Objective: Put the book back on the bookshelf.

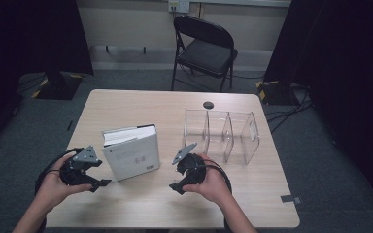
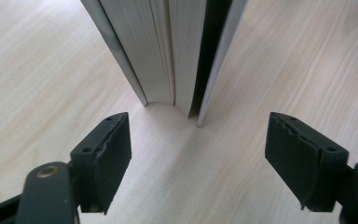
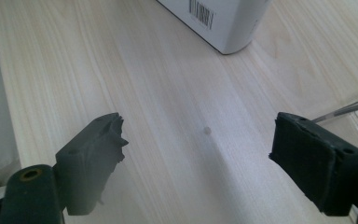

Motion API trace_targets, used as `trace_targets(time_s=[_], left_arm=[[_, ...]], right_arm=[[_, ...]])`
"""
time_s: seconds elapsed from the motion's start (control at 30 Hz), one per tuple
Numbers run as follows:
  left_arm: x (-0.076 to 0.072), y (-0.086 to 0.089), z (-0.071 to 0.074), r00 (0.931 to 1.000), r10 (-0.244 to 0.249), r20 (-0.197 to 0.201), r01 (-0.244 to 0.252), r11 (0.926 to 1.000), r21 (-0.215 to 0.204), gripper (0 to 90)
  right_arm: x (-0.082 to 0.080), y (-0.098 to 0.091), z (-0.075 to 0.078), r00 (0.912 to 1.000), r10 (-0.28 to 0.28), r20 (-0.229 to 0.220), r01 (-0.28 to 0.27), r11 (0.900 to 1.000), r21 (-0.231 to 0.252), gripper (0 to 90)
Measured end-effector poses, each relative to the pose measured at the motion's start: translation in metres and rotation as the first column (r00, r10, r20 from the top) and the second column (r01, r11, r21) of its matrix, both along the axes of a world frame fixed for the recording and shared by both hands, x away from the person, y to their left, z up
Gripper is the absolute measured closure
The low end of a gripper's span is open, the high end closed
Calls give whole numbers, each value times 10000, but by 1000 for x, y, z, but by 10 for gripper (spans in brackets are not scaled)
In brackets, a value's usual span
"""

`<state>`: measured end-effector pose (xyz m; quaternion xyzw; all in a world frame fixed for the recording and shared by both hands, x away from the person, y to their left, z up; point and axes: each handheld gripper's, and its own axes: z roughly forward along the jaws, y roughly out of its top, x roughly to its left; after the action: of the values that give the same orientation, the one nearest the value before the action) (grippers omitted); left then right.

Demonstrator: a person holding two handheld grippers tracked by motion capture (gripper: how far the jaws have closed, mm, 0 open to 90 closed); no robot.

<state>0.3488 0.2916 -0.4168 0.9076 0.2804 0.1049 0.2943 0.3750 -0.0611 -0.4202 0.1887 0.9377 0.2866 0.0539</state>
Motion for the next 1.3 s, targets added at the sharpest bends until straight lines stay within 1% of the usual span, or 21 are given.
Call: trace_targets(time_s=[0.03,0.13,0.3,0.33,0.37,0.4,0.43,0.47,0.5,0.57,0.7,0.73,0.8,0.9,0.93,1.03,1.07,1.1,1.17,1.2,1.3], left_arm=[[0,0,0,10000,0,0,0,10000,0,221],[-1,0,-11,9997,35,-239,-37,10000,-53,210],[-2,-1,-21,9994,34,-348,-36,10000,-58,203],[-2,-2,-26,9990,36,-448,-39,10000,-63,201],[-2,-2,-26,9990,36,-448,-39,10000,-63,198],[-2,-2,-31,9988,54,-488,-56,10000,-58,197],[-2,-2,-31,9988,54,-488,-56,10000,-58,196],[-3,-3,-37,9985,38,-538,-42,10000,-84,195],[-3,-3,-37,9985,38,-538,-42,10000,-84,195],[-3,-4,-44,9983,38,-578,-48,9998,-172,193],[-5,-6,-49,9983,-117,-565,100,9995,-301,190],[-5,-8,-52,9985,-32,-549,17,9996,-284,187],[-5,-9,-55,9986,-100,-514,88,9997,-235,181],[-5,-10,-57,9988,-95,-484,89,9999,-128,183],[-5,-11,-59,9987,-109,-503,98,9997,-234,181],[-5,-12,-59,9991,-135,-408,128,9998,-180,180],[-6,-13,-60,9991,-140,-401,130,9996,-260,180],[-6,-13,-61,9993,-140,-352,135,9998,-139,180],[-6,-14,-63,9991,-194,-378,185,9995,-242,177],[-6,-15,-63,9996,-132,-248,129,9999,-91,176],[-6,-15,-65,9997,-149,-196,146,9998,-158,176]], right_arm=[[0,0,0,10000,0,0,0,10000,0,151],[2,2,7,10000,86,-39,-87,9999,-148,151],[6,4,11,9999,99,-74,-101,9997,-230,152],[8,5,13,9999,131,-53,-132,9993,-348,152],[8,5,13,9999,131,-53,-132,9993,-348,152],[9,7,16,9998,199,-73,-202,9990,-409,151],[9,7,16,9998,199,-73,-202,9990,-409,151],[11,9,19,9996,270,-97,-274,9985,-483,152],[12,9,21,9996,274,-93,-278,9981,-547,152],[14,10,24,9994,345,-102,-351,9975,-616,151],[18,11,30,9994,333,-56,-336,9970,-690,151],[20,11,30,9995,304,-68,-308,9976,-626,151],[22,11,31,9995,304,-90,-309,9977,-609,151],[23,11,33,9996,254,-136,-262,9979,-598,152],[25,11,36,9996,279,-84,-284,9976,-638,152],[26,11,39,9995,300,-77,-304,9977,-605,152],[27,12,43,9994,326,-72,-329,9977,-586,152],[27,12,43,9994,326,-72,-329,9977,-586,152],[29,14,48,9992,393,-2,-392,9958,-830,152],[30,14,49,9990,446,22,-443,9954,-849,152],[31,16,53,9991,427,-15,-427,9953,-864,152]])
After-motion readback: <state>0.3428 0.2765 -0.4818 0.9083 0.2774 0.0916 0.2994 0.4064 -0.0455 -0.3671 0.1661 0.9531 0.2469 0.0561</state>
